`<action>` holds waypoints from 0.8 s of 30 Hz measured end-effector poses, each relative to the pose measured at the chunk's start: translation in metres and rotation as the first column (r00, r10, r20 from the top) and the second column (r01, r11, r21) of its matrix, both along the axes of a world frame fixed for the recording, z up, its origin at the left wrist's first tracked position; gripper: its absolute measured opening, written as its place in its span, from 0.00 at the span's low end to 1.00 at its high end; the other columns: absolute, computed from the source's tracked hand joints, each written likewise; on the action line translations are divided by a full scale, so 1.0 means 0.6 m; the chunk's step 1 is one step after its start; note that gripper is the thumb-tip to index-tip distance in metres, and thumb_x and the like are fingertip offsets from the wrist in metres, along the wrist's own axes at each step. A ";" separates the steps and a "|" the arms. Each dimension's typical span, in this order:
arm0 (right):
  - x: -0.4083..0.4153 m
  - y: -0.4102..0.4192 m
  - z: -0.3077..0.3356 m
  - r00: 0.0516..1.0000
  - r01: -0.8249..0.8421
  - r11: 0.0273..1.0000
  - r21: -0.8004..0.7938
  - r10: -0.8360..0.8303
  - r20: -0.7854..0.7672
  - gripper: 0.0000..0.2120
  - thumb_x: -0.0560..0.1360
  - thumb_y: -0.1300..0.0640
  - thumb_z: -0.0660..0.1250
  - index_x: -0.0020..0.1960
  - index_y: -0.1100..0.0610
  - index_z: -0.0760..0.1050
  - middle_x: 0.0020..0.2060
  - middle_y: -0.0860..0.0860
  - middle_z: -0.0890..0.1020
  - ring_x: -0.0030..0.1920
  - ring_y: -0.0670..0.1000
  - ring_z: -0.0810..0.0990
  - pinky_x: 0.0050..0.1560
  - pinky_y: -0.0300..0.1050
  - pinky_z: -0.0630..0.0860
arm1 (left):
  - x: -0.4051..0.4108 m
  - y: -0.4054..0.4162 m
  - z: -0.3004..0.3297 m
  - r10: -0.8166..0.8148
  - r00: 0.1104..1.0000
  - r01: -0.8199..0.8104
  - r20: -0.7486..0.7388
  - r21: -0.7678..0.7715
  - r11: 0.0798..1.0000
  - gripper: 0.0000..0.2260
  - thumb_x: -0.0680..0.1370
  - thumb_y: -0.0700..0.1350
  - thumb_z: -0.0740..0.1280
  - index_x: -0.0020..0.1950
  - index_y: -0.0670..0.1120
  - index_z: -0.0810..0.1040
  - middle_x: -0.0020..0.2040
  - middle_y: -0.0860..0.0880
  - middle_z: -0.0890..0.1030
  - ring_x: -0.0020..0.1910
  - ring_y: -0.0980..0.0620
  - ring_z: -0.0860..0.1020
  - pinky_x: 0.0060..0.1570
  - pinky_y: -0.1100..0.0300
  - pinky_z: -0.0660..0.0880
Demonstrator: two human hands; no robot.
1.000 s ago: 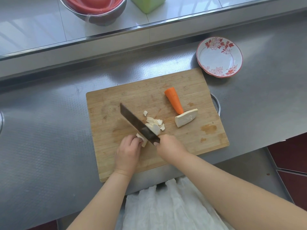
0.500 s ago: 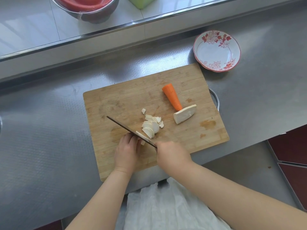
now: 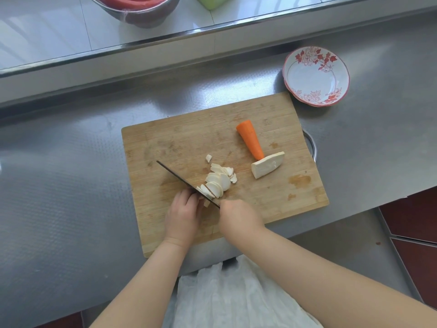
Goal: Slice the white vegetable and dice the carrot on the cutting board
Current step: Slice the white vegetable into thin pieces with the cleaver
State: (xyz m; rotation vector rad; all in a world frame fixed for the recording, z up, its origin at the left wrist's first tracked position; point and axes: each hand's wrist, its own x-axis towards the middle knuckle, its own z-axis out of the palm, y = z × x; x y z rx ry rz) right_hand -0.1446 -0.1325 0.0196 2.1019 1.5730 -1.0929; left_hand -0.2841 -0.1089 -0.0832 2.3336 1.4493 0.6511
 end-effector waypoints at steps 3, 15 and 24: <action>0.005 0.003 -0.019 0.998 0.051 0.999 0.013 -0.050 -0.033 0.12 0.78 0.61 0.56 0.58 0.54 0.74 0.51 0.54 0.80 0.51 0.57 0.79 0.40 0.45 0.70 | -0.004 -0.001 -0.005 -0.008 1.000 0.008 -0.004 -0.025 1.000 0.11 0.76 0.45 0.62 0.44 0.39 0.81 0.44 0.43 0.80 0.40 0.42 0.76 0.31 0.52 0.75; 0.024 -0.032 -0.006 0.999 -0.008 0.992 0.124 0.013 -0.038 0.09 0.80 0.57 0.56 0.54 0.53 0.74 0.43 0.53 0.80 0.41 0.57 0.77 0.30 0.42 0.63 | -0.011 -0.010 -0.006 -0.002 0.999 0.004 0.038 -0.040 0.999 0.16 0.81 0.49 0.59 0.44 0.40 0.79 0.42 0.43 0.79 0.42 0.45 0.73 0.36 0.52 0.75; 0.017 -0.036 0.000 1.000 -0.004 0.997 0.082 0.003 0.011 0.09 0.80 0.58 0.56 0.54 0.53 0.74 0.43 0.53 0.80 0.41 0.56 0.76 0.28 0.41 0.61 | -0.005 -0.007 0.000 -0.005 1.000 0.005 0.021 0.001 1.000 0.11 0.76 0.44 0.61 0.44 0.39 0.80 0.42 0.43 0.79 0.43 0.48 0.70 0.33 0.55 0.73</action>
